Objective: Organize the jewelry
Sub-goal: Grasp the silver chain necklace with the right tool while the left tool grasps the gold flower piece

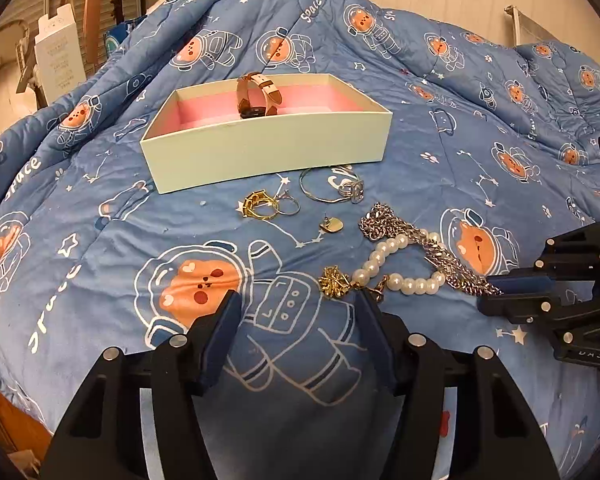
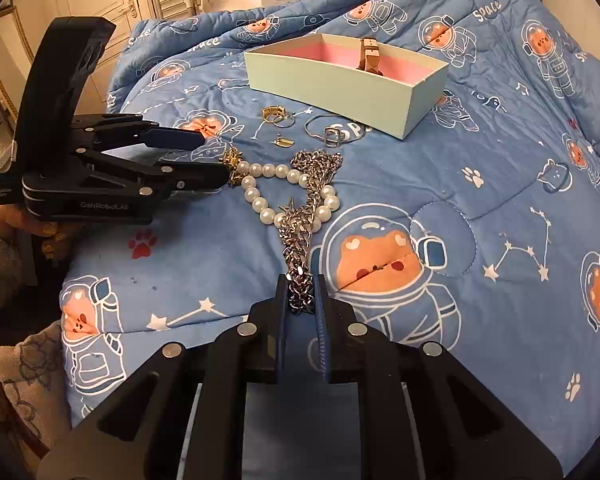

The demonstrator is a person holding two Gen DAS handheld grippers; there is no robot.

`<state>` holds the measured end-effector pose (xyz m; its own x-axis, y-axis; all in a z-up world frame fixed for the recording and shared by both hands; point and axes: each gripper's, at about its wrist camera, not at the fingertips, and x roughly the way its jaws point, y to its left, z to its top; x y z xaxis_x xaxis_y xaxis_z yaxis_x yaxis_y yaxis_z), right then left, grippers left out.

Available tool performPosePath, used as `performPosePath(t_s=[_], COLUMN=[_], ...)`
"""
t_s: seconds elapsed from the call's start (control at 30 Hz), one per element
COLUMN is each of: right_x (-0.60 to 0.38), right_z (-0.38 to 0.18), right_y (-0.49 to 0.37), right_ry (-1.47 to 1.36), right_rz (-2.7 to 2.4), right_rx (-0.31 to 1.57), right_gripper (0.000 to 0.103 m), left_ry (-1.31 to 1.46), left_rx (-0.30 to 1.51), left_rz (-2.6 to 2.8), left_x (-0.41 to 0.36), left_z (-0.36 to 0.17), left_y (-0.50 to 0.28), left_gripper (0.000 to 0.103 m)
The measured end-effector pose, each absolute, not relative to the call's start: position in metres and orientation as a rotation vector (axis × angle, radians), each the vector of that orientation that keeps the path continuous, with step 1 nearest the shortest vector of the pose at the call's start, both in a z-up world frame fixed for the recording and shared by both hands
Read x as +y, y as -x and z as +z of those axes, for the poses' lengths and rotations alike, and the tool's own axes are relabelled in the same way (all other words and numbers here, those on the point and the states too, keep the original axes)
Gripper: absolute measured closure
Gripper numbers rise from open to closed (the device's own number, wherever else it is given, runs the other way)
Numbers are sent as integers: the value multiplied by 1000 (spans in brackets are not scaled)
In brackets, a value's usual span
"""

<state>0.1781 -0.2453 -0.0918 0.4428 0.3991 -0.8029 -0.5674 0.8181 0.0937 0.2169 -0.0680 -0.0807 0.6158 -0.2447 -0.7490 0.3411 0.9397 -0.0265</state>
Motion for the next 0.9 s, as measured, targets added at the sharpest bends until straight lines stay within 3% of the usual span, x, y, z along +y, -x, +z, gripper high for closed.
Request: performPosePath(t_s=[0.27, 0.43, 0.53, 0.9], right_x=[-254, -253, -257, -259], right_z=[-94, -94, -93, -58], right_y=[-172, -173, -174, -176], right_ry=[155, 139, 109, -16], right_rz=[595, 586, 582, 606], right_rx=[960, 964, 971, 935], right_gripper=[90, 90, 90, 90], left_ry=[-173, -188, -172, -48], left_rx=[831, 818, 827, 807], left_rz=[-381, -415, -436, -427], left_x=[-76, -83, -84, -65], left_z=[-82, -82, -83, -68], left_y=[-222, -224, -226, -210], left_gripper=[65, 70, 85, 87])
